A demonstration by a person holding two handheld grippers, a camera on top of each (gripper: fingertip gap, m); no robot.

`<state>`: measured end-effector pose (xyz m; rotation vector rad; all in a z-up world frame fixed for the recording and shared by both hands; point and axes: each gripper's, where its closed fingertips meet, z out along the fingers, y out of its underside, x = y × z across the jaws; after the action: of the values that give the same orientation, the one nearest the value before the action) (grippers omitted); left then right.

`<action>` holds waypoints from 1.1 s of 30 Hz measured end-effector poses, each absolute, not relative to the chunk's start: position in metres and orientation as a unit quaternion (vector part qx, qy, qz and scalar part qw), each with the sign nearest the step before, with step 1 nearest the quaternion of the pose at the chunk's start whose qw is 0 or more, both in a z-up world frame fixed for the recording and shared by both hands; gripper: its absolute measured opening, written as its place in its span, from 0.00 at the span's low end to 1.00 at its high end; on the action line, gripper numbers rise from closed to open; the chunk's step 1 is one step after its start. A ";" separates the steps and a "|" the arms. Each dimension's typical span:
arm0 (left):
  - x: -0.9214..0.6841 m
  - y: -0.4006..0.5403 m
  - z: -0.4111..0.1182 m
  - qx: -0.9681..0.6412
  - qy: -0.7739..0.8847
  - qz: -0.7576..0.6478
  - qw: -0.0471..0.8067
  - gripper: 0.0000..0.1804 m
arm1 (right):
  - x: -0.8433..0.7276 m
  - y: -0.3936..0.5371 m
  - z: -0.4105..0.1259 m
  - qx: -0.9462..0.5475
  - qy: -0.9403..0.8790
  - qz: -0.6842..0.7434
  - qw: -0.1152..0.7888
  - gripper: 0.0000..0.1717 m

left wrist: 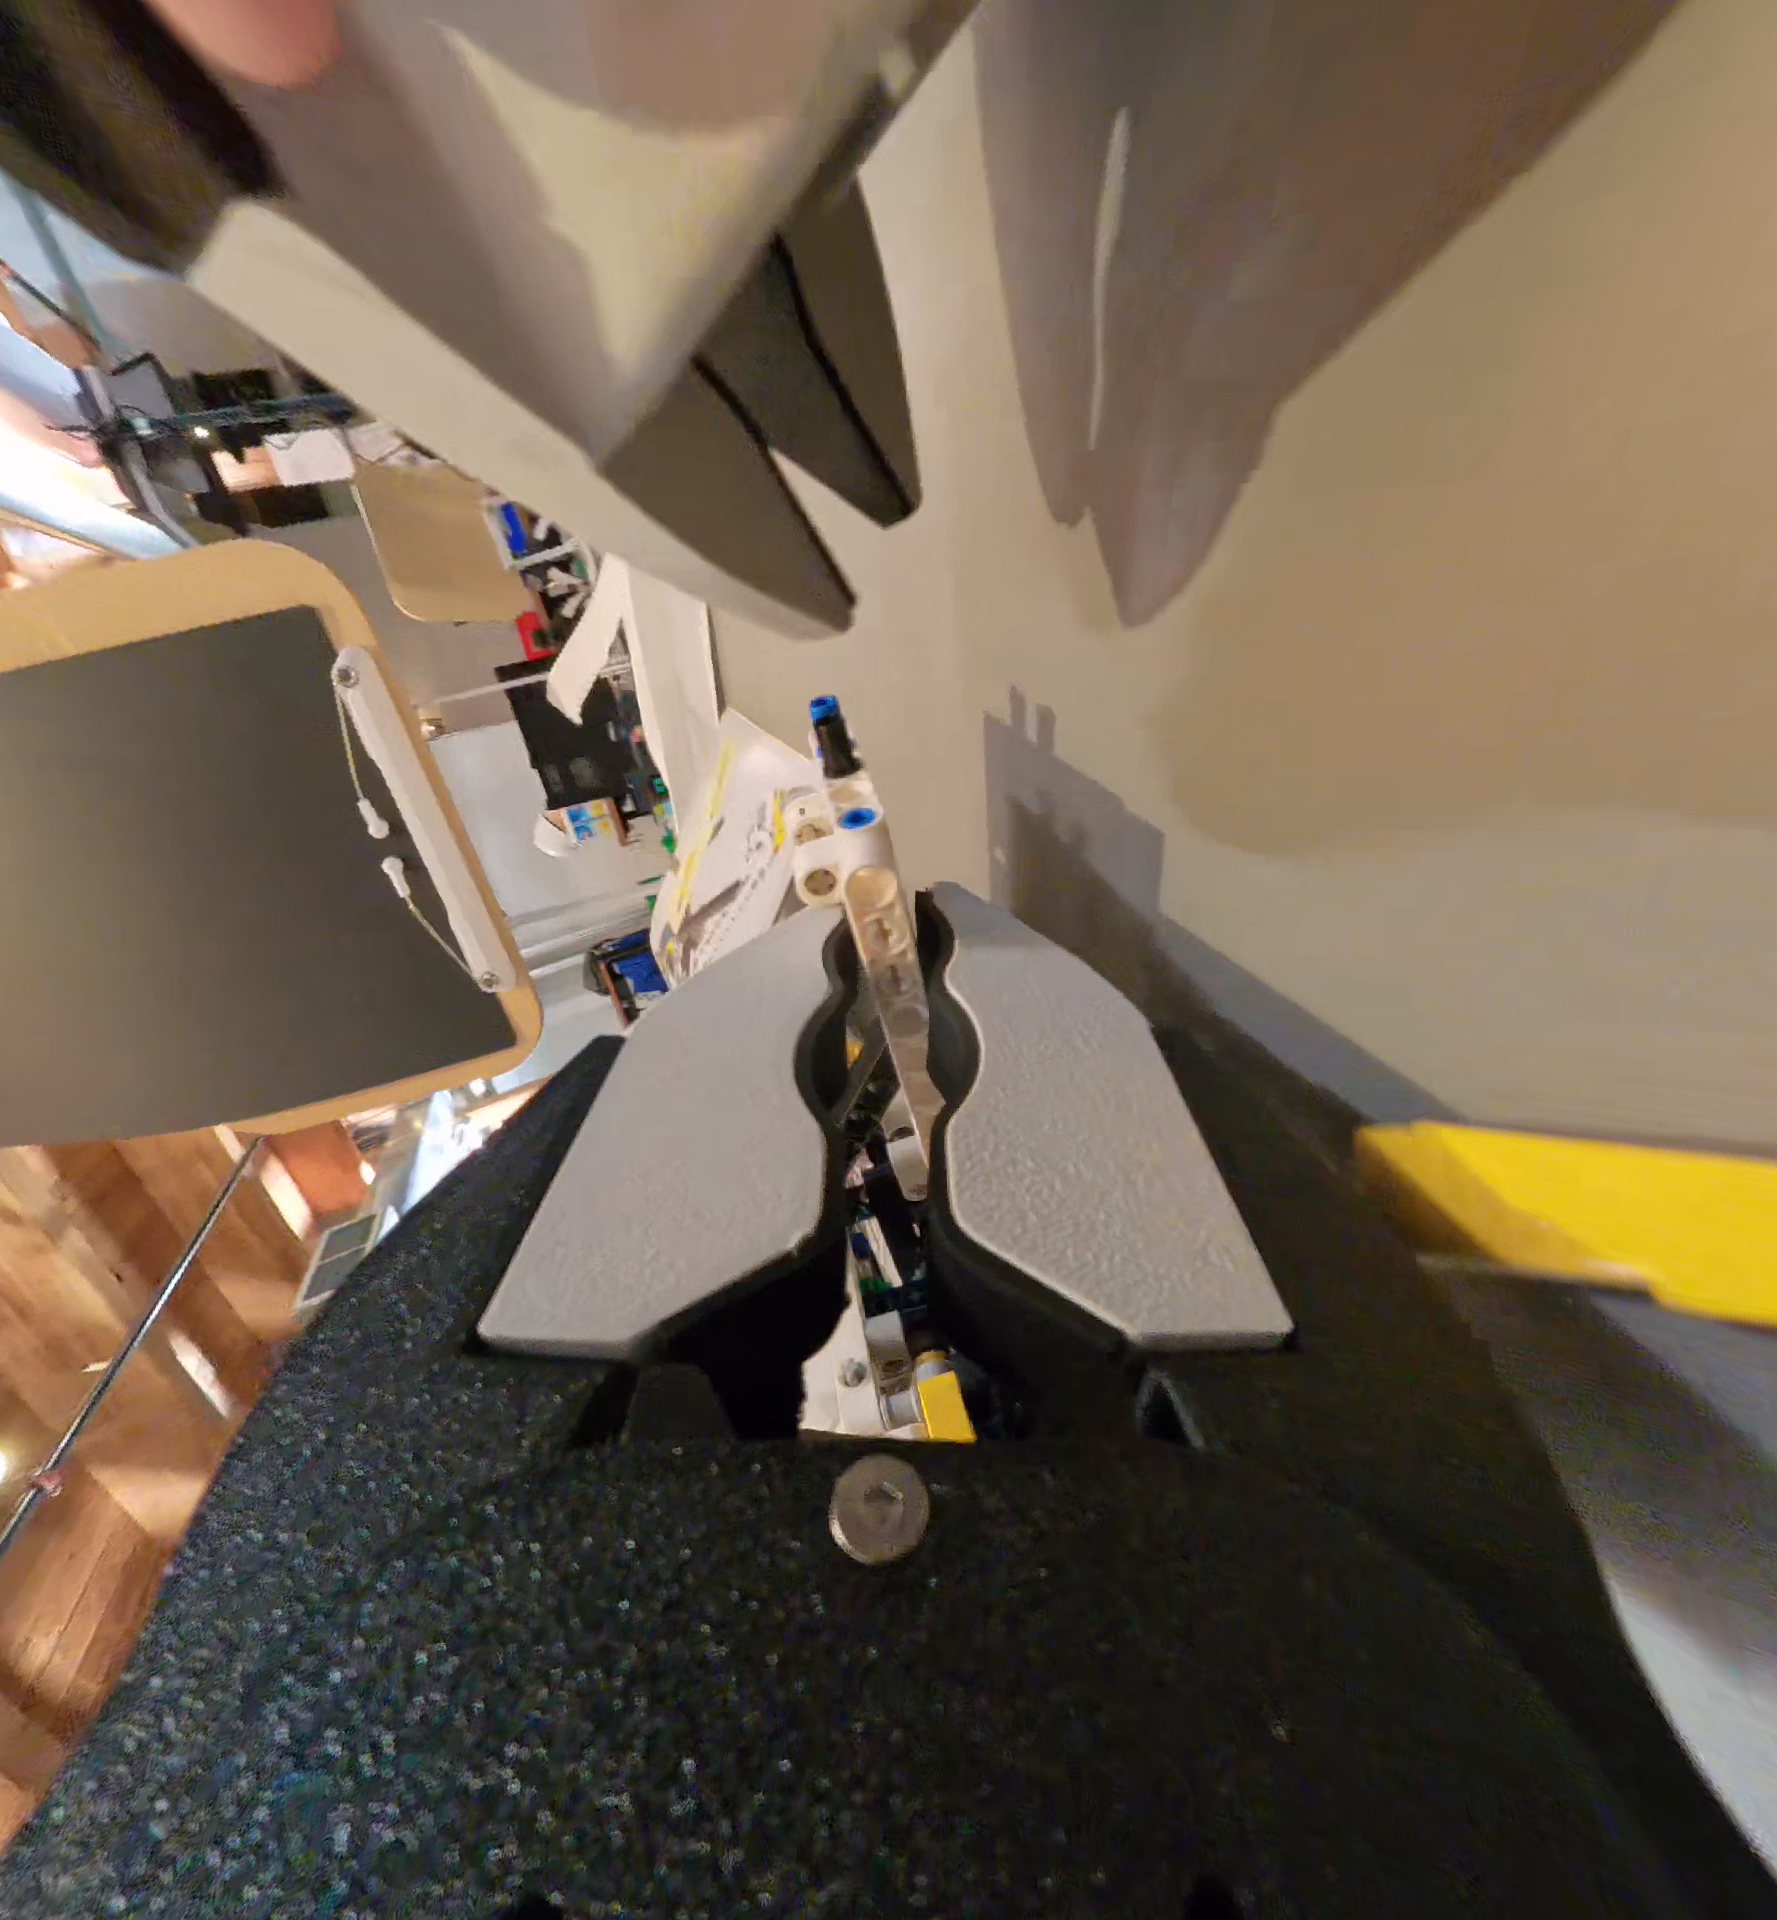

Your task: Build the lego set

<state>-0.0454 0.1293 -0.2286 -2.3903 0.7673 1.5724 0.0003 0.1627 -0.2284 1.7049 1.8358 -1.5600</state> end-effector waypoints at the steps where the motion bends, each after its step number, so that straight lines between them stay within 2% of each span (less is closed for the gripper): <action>1: -0.044 0.136 -0.228 -0.810 0.260 0.519 0.084 0.05 | -0.001 0.172 -0.229 0.583 0.620 -0.519 0.079 0.09; 6: -0.050 0.155 -0.244 -0.823 0.290 0.489 -0.024 0.07 | -0.003 0.224 -0.235 0.622 0.624 -0.472 -0.022 0.08; 8: -0.055 0.166 -0.245 -0.813 0.292 0.503 -0.039 0.07 | -0.002 0.237 -0.236 0.629 0.616 -0.473 -0.041 0.06; 24: -0.050 0.181 -0.246 -0.823 0.293 0.487 0.006 0.07 | -0.005 0.244 -0.236 0.637 0.589 -0.496 -0.025 0.00; 33: -0.052 0.175 -0.245 -0.828 0.295 0.476 0.033 0.08 | -0.002 0.234 -0.235 0.618 0.611 -0.493 -0.031 0.01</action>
<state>-0.0523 0.1747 -0.2448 -2.5467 0.9086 1.4640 -0.0019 0.2343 -0.2353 1.9808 1.9595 -1.5813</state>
